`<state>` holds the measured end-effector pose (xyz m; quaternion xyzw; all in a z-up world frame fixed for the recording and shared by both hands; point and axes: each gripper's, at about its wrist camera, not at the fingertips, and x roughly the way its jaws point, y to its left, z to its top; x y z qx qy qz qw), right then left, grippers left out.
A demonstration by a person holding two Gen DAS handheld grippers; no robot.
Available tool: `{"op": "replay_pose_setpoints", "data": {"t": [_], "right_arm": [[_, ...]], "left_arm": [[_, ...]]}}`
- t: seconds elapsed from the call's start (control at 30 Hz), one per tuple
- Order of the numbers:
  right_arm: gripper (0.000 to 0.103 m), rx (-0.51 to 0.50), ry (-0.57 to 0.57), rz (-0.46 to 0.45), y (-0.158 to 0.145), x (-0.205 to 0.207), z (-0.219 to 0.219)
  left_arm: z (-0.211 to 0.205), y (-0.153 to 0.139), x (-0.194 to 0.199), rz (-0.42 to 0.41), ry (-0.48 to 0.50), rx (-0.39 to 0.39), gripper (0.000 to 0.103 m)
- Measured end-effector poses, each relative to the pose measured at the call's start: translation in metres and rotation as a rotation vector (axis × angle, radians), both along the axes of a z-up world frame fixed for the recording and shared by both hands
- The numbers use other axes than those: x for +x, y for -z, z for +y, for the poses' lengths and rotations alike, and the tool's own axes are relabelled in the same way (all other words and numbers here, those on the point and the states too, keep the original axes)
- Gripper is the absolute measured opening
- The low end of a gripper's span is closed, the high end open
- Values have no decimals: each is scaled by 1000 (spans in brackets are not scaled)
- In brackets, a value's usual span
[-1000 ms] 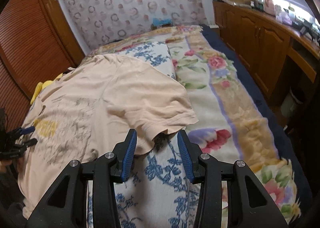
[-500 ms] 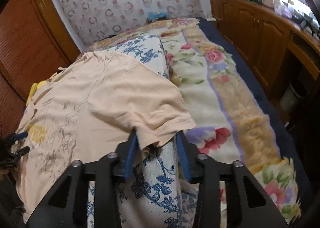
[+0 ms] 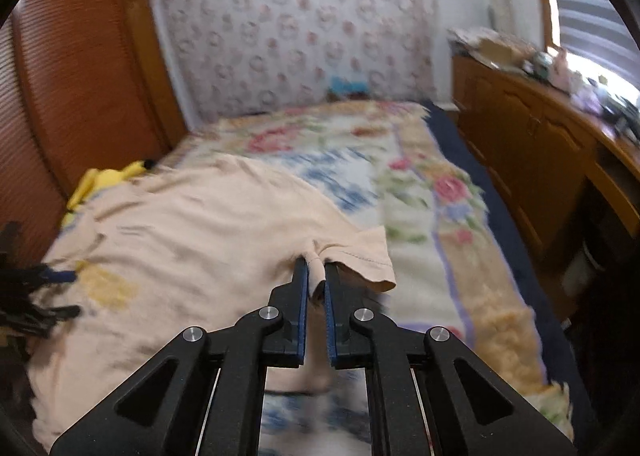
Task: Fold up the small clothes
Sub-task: 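Grasp the sleeve with the right gripper and fold it over the shirt body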
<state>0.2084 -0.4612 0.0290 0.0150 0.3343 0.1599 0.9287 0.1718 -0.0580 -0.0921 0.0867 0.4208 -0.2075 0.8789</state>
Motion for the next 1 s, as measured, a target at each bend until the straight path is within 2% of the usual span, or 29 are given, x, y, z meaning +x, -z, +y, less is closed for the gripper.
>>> {"op": "replay_pose_setpoints", "data": {"t": [0.13,0.23,0.3,0.33,0.37,0.43,0.63,0.83,0.93,0.97,1.0], "right_arm": [[5,6,-151,-39,-23,-7,55],[6,-1,-249,-25,-29,-10,91],[20,-23,-270,-23,-28,-12,105],[33,-19,-278,-19,-26,-13,108],[38,-13,-277,-19,-25,-14,107],[38,-6,-252,-10,-18,-15,100],[38,-26,-185,101,24,-17,77],[36,-52,-197,157,58,-8,91],[25,-55,-196,166,63,-1,97],[14,-54,-208,166,64,0,100],[8,-51,-222,167,64,0,102]], "left_arm": [[0,0,0,0,0,0,82],[0,0,0,0,0,-1,82],[0,0,0,0,-1,-1,82],[0,0,0,0,-1,-1,82],[0,0,0,0,-1,-1,82],[0,0,0,0,-1,-1,82],[0,0,0,0,-2,-2,82],[1,0,0,0,-2,-2,82],[1,0,0,0,-2,-2,82],[1,0,0,0,-3,-2,82],[1,0,0,0,-3,-2,82]]}}
